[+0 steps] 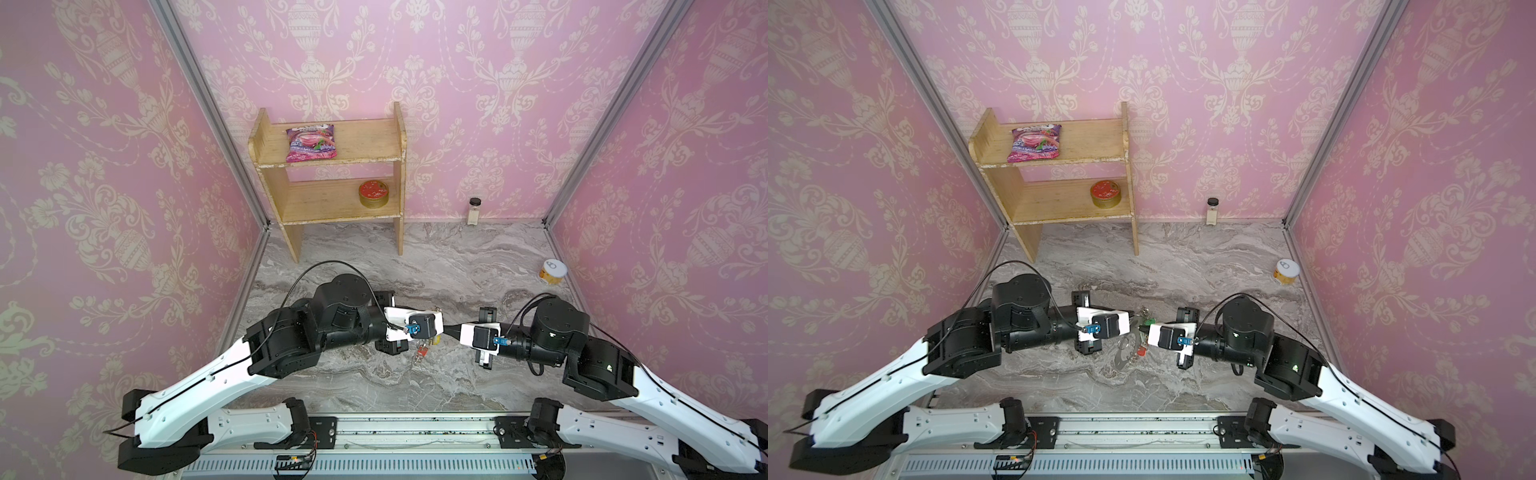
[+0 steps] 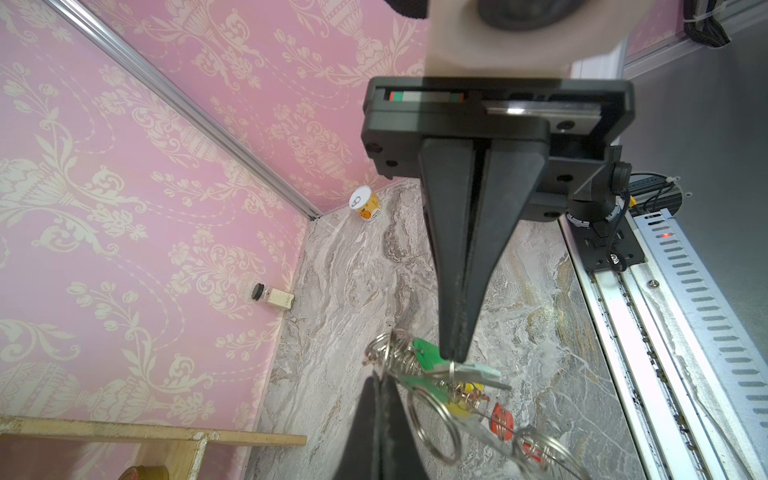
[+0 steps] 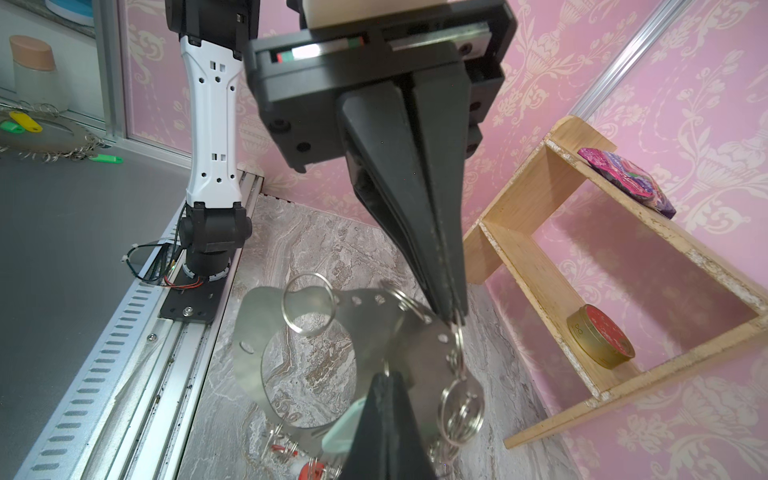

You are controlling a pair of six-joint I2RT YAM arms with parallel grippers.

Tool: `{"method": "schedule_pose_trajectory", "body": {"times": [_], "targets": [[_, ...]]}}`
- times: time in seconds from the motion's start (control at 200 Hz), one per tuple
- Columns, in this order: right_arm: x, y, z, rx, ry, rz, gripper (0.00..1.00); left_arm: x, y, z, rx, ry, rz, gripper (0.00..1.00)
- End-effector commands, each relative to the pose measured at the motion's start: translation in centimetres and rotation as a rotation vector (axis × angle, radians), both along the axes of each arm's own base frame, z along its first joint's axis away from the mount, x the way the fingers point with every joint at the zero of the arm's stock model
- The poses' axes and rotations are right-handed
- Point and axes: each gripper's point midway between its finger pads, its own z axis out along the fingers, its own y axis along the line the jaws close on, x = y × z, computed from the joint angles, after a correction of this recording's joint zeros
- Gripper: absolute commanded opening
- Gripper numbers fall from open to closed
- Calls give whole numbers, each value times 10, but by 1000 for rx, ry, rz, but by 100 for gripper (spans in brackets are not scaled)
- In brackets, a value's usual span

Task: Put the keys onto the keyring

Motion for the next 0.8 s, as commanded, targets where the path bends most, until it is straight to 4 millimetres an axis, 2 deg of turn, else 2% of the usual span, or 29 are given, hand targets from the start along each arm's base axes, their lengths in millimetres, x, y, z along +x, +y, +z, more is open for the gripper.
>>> {"method": "schedule_pose_trajectory", "body": {"times": [0.0, 0.145, 0.35, 0.55, 0.796], "targets": [[-2, -14, 29, 80, -68, -40, 0, -5, 0, 15, -46, -1, -17, 0], [-3, -22, 38, 124, -95, -55, 0, -7, 5, 21, -110, -56, -24, 0], [-4, -19, 42, 218, -103, -43, 0, -11, 11, 32, -241, -198, -41, 0], [-7, -14, 41, 325, -136, -17, 0, -11, 6, 22, -256, -248, -61, 0], [-5, -22, 31, 375, -135, -47, 0, 5, 12, 10, -263, -243, -13, 0]]}}
